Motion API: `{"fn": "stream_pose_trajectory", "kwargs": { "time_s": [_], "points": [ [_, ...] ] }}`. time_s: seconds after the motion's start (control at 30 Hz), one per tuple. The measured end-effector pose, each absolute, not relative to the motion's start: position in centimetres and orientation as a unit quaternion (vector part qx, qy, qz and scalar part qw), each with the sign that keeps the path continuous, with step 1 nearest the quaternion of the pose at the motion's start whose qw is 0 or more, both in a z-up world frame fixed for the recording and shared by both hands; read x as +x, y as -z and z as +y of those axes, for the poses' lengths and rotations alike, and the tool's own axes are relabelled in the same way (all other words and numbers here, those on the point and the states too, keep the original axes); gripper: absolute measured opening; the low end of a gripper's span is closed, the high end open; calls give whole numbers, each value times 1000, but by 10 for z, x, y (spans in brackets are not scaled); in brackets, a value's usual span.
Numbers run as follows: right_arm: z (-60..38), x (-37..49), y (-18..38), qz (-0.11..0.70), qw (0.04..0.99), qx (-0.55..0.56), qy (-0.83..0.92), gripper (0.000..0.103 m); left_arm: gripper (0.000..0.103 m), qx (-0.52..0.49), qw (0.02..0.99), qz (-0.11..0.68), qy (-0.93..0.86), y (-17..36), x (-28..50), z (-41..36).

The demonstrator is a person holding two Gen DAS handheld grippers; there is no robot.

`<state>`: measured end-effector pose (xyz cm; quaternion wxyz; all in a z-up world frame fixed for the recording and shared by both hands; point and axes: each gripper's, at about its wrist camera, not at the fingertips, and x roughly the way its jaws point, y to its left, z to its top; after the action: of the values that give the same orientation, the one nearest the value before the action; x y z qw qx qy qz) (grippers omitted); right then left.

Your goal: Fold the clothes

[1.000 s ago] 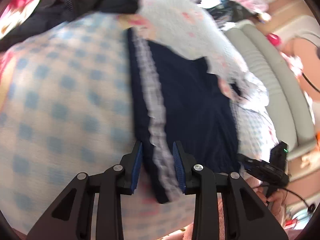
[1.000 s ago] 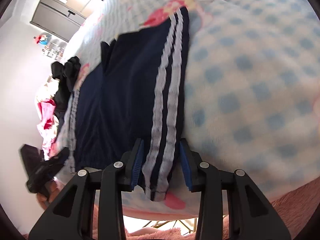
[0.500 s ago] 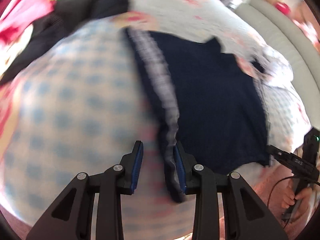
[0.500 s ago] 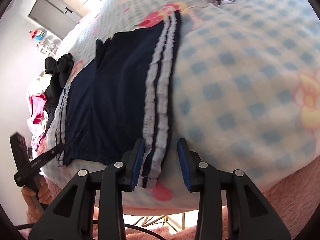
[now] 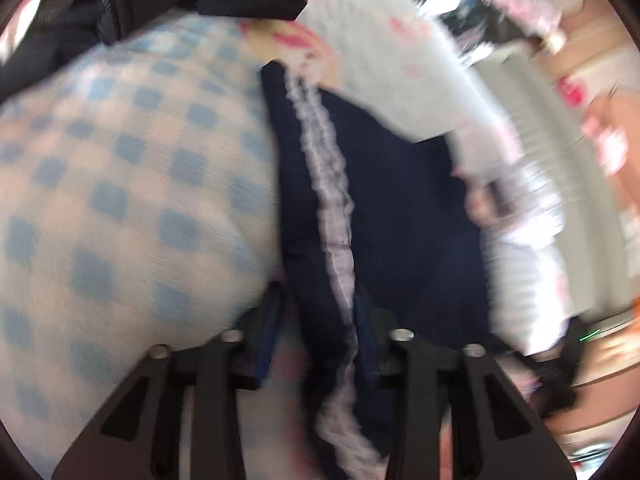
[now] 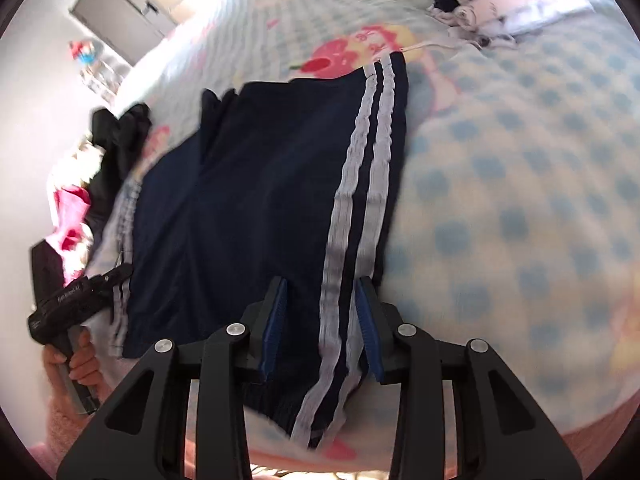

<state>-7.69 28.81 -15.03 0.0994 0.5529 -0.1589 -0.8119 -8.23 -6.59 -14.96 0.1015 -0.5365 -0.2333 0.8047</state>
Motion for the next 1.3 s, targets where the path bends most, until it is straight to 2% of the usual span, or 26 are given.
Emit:
{"fn": "stream_pose_trajectory", "kwargs": {
  "time_s": [0.1,0.13,0.2,0.23,0.47,0.53,0.57,0.6,0.67,0.73,0.83,0.87,0.9,1.0,1.1,1.3],
  "points": [
    [291,-87,138,-143,84,545,822,36,26,-522,93,-221,-819,135,-78,-68],
    [292,-90,134,-135,80,541,826,36,29,-515,102,-230,-820,132,-79,-71],
    [295,-98,131,-136,86,536,829,36,44,-500,121,-247,-821,125,-81,-76],
    [296,-105,133,-142,91,538,826,36,45,-495,119,-252,-823,123,-83,-78],
    [293,-131,161,-156,83,557,812,36,45,-510,104,-258,-814,146,-126,-82],
    [288,-136,156,-139,81,552,818,36,36,-507,111,-251,-817,148,-134,-80],
    [285,-137,150,-126,80,543,826,36,19,-505,106,-242,-822,145,-136,-79],
    [282,-139,144,-112,80,534,834,36,13,-503,96,-231,-827,142,-136,-79],
    [283,-143,144,-97,56,544,831,36,11,-495,69,-213,-839,137,-136,-83],
    [289,-138,141,-111,38,554,824,36,11,-514,17,-179,-839,133,-136,-89],
    [299,-116,122,-161,46,535,828,36,16,-487,31,-193,-851,98,-100,-86],
    [299,-105,116,-173,54,527,830,36,28,-476,55,-186,-858,89,-87,-75],
    [299,-94,110,-185,63,520,832,36,35,-464,80,-178,-864,80,-74,-64],
    [279,-71,125,-181,101,538,817,36,36,-473,180,-165,-847,83,-56,-13],
    [264,-54,148,-177,107,563,800,36,36,-474,230,-148,-837,99,-45,31],
    [277,-40,150,-159,58,552,817,36,34,-527,216,-116,-814,135,-34,58]
  ]
}}
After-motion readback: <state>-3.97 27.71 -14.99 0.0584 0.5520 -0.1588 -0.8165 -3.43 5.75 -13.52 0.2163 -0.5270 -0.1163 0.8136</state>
